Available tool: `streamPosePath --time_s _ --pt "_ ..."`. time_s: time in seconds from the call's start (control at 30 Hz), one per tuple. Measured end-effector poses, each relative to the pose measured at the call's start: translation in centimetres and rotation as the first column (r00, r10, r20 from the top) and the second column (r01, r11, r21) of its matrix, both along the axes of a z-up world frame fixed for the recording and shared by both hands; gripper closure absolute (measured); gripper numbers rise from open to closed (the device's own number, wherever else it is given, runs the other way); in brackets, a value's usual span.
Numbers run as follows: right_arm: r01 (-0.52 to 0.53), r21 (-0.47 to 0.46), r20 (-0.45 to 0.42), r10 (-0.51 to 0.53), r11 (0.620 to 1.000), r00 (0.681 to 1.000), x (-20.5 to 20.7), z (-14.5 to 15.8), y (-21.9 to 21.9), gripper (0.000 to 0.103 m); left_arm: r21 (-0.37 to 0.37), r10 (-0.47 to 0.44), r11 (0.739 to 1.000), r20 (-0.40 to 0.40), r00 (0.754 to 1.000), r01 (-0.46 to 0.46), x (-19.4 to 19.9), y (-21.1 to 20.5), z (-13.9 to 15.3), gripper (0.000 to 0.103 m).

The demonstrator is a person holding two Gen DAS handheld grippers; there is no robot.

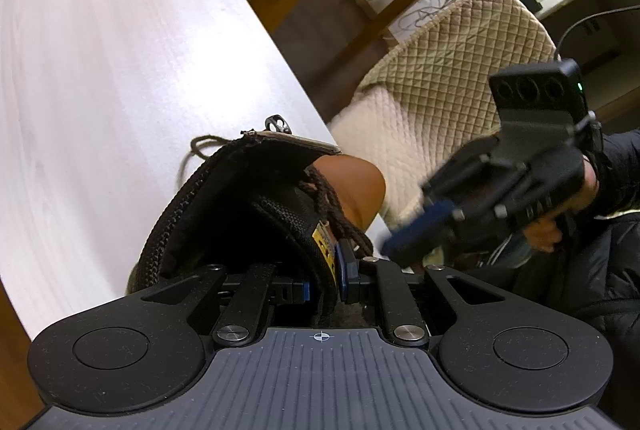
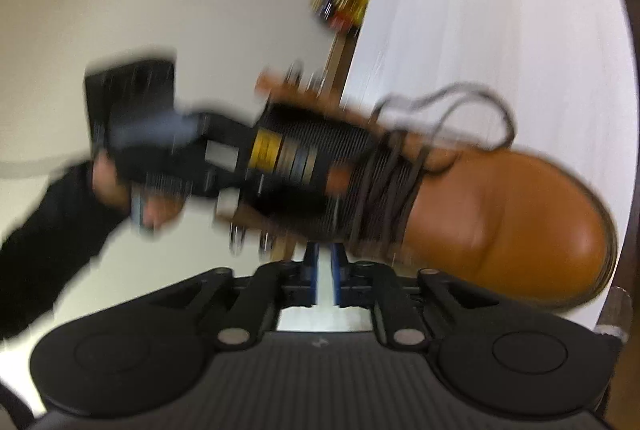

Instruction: Lace up shoes with both hands

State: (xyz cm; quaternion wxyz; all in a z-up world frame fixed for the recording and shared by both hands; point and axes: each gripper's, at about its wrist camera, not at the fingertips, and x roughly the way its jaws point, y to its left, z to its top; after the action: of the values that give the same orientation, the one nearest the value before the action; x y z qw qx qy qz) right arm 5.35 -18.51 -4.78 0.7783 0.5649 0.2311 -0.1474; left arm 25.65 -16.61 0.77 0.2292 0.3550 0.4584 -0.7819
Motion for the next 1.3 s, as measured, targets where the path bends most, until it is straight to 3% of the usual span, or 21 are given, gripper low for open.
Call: streamPosePath --time_s 0.37,0.43,0.67,0.73,0.87,0.97,1.1,1.2,1.3 --pt "-0.035 -0.067 -0.078 0.030 0.997 0.996 3.4 -0.8 -0.1 0.089 -0.006 -0.002 1.000 0.005 1.000 0.002 -0.2 0.2 0.1 0.092" --pt "-0.022 -0.054 -0.076 0.018 0.998 0.997 3.3 -1.1 -0.2 0.100 -0.008 -0.004 1.000 0.007 1.000 0.004 -0.3 0.1 0.2 0.091" --pt "-0.020 0.174 0.019 0.017 0.985 1.000 -0.1 -1.5 -0.6 0.100 -0.029 0.010 1.000 0.028 1.000 -0.010 -0.3 0.4 0.6 0.087" --pt "-0.055 0.234 0.041 0.047 0.971 0.998 -1.2 -1.4 0.2 0.100 -0.037 0.031 0.999 0.040 0.999 -0.030 -0.1 0.7 1.1 0.081" --pt "-0.093 0.268 0.028 0.089 0.959 0.996 -2.3 -1.6 2.1 0.100 -0.066 0.106 0.993 0.065 0.992 -0.102 1.1 2.3 3.0 0.072" --pt "-0.104 0.295 0.023 0.101 0.950 0.995 -2.7 -1.8 3.7 0.100 -0.135 0.208 0.971 0.069 0.976 -0.198 2.0 5.0 5.9 0.070" --pt "-0.146 0.303 0.040 0.140 0.942 0.989 -2.4 -1.5 5.8 0.100 -0.222 0.333 0.923 0.051 0.941 -0.315 1.7 9.7 9.5 0.069" --pt "-0.189 0.304 0.054 0.181 0.934 0.982 -1.7 -1.1 7.4 0.100 -0.221 0.413 0.892 0.044 0.909 -0.395 0.7 12.8 10.0 0.069" --pt "-0.216 0.298 0.063 0.207 0.930 0.976 -1.1 -0.7 8.7 0.100 -0.139 0.479 0.872 0.041 0.877 -0.470 -0.4 14.7 7.5 0.069"
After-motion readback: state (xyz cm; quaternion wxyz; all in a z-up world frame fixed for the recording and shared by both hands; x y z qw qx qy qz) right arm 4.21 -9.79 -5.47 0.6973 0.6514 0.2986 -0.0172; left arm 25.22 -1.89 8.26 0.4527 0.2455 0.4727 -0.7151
